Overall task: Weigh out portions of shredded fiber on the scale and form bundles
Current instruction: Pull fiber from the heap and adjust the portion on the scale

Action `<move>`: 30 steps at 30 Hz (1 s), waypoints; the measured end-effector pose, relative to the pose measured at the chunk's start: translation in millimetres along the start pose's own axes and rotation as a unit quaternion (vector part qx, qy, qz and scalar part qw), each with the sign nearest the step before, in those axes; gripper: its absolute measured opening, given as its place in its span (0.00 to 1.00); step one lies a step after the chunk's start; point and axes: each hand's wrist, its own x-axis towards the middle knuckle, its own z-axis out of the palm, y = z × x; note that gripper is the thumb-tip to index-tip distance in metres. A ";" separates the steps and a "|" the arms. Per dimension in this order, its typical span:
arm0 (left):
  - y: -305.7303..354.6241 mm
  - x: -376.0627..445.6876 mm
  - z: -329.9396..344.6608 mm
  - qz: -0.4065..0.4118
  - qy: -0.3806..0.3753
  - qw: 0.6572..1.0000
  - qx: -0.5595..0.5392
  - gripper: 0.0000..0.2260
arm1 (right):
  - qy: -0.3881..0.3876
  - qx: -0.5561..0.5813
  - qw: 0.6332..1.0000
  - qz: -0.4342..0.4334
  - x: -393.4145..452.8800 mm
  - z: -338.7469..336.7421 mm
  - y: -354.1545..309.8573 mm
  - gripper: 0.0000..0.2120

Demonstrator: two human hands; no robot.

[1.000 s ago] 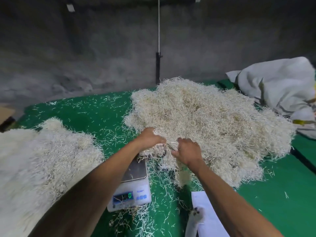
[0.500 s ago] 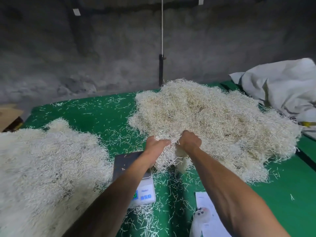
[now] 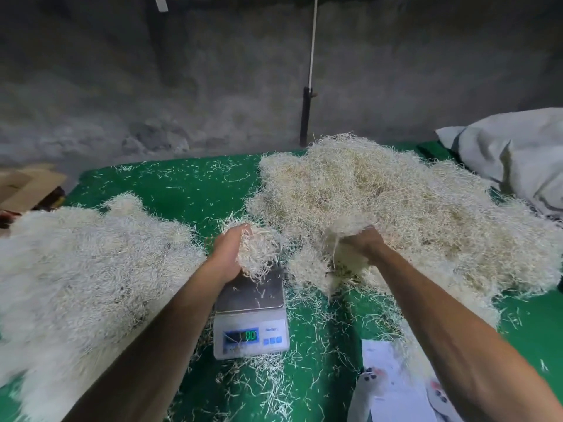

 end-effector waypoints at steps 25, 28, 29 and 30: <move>-9.9 0.3 16.8 -0.002 -0.040 0.997 0.064 0.43 | -0.169 0.202 0.913 -0.311 -111.5 59.0 -91.8 0.37; 3.4 1.8 20.0 0.016 -0.144 0.989 -0.017 0.22 | -0.184 0.290 0.897 -0.277 -121.4 62.5 -86.6 0.24; 6.0 -6.6 26.1 0.025 -0.148 0.988 -0.027 0.20 | -0.197 0.321 0.891 -0.254 -127.0 67.5 -90.6 0.21; 5.0 -12.8 32.9 0.045 -0.139 0.989 0.002 0.19 | -0.193 0.338 0.888 -0.245 -127.2 76.7 -94.4 0.24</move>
